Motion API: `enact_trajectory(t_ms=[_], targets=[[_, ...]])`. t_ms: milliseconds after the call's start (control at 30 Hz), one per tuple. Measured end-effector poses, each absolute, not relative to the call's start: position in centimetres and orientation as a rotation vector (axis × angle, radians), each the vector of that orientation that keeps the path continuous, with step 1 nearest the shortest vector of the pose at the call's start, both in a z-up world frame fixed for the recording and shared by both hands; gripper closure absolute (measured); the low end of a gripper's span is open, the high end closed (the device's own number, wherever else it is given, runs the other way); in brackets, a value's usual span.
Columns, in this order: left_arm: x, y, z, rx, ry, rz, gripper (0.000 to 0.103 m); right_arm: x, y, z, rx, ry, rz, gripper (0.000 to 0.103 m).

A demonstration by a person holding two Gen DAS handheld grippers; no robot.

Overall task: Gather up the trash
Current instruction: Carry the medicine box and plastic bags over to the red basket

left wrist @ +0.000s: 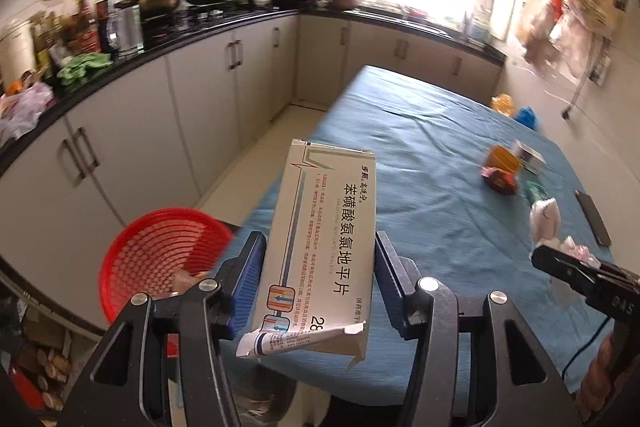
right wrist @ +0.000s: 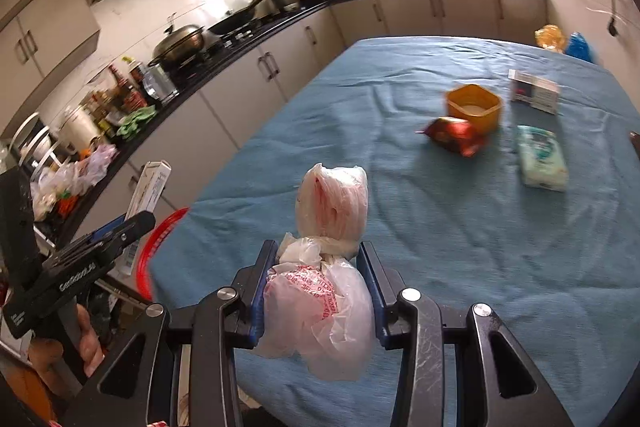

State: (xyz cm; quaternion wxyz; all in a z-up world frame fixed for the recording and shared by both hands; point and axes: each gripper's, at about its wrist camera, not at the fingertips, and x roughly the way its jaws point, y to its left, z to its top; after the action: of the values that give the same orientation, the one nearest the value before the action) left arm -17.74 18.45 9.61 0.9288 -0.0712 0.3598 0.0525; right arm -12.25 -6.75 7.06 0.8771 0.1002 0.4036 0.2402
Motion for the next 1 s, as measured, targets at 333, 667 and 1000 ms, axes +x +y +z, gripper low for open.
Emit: enact_trajectory(t_ms=[333, 667, 1000], targets=[[-19.2, 24.7, 8.4, -0.175, 0.751, 0.277, 0.05, -12.0, -0.1, 7.3, 0.147, 0.851, 0.618, 0.059], [-19.9, 29.1, 6.1, -0.211, 0.801, 0.363, 0.05, -11.8, 6.3, 6.9, 0.099, 0.876, 0.72, 0.059], [-20.1, 31.9, 4.1, -0.232, 0.84, 0.42, 0.05, -11.4, 11.6, 6.2, 0.059, 0.905, 0.793, 0.059]])
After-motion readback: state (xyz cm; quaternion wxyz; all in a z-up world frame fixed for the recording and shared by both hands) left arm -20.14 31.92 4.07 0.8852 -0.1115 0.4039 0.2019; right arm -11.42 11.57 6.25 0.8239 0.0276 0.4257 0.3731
